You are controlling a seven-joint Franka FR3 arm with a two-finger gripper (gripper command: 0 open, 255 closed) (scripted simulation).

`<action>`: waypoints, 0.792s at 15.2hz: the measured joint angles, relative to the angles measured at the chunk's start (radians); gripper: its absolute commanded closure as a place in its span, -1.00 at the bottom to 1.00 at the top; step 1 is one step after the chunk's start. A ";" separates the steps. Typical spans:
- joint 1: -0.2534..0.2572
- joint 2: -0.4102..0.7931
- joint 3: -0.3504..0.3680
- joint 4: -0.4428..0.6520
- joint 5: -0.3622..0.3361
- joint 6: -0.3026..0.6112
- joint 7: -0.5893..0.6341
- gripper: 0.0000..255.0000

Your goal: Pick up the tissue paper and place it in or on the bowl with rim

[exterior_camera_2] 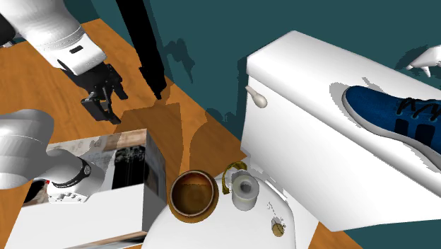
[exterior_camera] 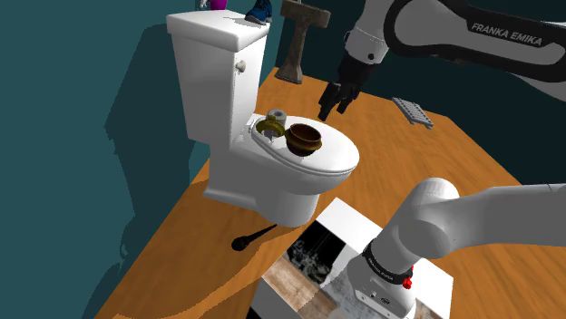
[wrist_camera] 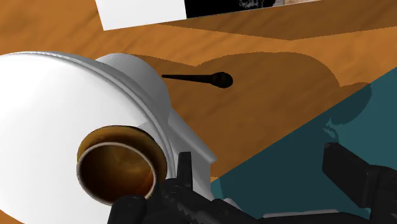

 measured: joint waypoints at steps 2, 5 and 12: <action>-0.001 0.013 -0.004 -0.003 -0.004 0.015 -0.005 -1.00; -0.013 0.080 -0.033 -0.005 -0.029 0.087 -0.041 -1.00; -0.037 0.294 -0.107 0.018 -0.080 0.289 -0.131 -1.00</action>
